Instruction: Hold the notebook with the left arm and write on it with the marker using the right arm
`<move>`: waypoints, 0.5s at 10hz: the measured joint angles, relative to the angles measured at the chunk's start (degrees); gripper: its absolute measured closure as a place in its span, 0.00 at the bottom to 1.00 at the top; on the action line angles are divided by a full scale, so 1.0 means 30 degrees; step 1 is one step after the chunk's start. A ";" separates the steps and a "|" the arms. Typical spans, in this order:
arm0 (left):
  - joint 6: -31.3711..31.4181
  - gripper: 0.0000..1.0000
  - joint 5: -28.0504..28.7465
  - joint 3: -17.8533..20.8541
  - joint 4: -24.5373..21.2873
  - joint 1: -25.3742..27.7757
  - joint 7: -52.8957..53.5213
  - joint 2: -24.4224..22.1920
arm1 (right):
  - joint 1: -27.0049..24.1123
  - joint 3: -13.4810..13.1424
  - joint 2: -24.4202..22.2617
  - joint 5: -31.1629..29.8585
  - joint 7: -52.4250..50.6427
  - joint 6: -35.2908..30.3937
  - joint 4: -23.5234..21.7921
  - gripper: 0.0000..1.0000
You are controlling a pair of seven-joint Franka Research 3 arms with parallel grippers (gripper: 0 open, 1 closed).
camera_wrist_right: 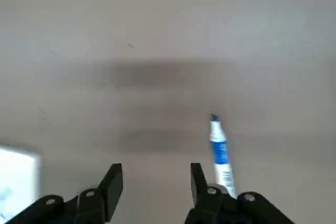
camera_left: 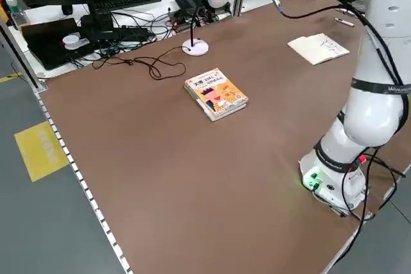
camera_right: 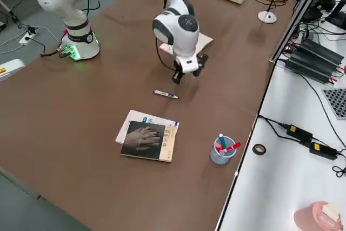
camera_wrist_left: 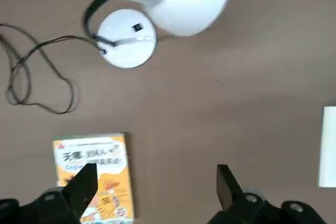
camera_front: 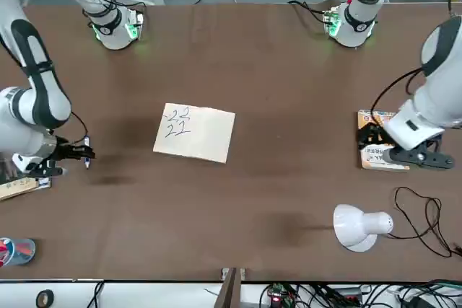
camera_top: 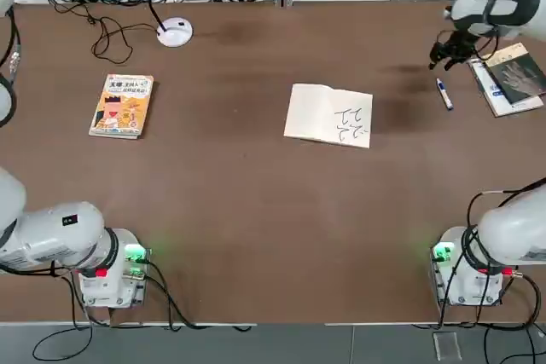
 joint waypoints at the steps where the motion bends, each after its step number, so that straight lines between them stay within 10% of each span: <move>1: -0.0489 0.00 -0.0220 -0.0001 0.0189 0.0141 0.0001 -0.0125 | 0.0565 0.0063 -0.0045 -0.0762 0.1784 -0.0036 0.0322 0.37; 5: -0.1146 0.00 -0.0486 -0.0022 0.0717 0.0166 0.0002 -0.0417 | 0.2321 0.0287 -0.0939 -0.4964 0.7003 -0.1361 0.1881 0.31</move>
